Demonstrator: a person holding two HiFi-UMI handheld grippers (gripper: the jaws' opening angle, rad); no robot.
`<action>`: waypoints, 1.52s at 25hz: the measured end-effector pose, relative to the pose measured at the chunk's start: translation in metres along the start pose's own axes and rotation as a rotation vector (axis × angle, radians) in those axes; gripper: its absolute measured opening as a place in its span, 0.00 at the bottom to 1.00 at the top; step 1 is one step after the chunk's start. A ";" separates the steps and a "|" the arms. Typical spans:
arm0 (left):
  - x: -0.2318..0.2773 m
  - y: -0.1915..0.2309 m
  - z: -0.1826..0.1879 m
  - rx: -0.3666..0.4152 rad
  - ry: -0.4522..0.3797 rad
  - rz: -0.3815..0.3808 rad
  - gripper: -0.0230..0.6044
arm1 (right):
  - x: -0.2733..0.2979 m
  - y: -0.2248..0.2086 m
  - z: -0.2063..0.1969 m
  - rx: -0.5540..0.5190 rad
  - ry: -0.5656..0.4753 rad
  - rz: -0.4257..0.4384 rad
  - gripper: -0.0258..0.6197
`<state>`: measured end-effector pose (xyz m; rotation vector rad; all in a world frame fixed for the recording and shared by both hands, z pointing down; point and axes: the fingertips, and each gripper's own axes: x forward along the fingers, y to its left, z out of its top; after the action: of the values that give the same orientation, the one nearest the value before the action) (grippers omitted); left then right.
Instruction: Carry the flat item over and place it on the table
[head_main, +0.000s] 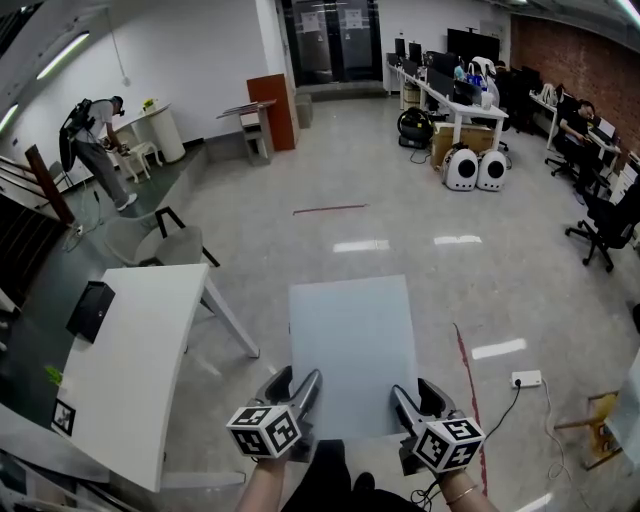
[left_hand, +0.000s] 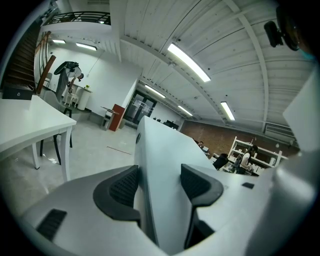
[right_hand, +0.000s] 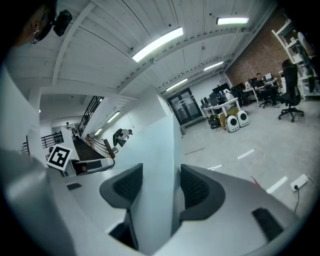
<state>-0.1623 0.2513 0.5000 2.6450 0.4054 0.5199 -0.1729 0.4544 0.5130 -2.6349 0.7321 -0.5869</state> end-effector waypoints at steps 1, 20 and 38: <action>0.006 0.005 0.004 -0.001 0.000 0.002 0.46 | 0.008 -0.001 0.003 0.000 0.002 0.001 0.40; 0.145 0.183 0.134 -0.032 -0.038 0.093 0.46 | 0.274 0.022 0.073 -0.028 0.059 0.070 0.40; 0.119 0.359 0.208 -0.155 -0.207 0.455 0.46 | 0.487 0.137 0.081 -0.147 0.243 0.422 0.40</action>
<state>0.1010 -0.0899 0.5189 2.6015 -0.2963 0.3841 0.1899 0.0933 0.5290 -2.4446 1.4076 -0.7551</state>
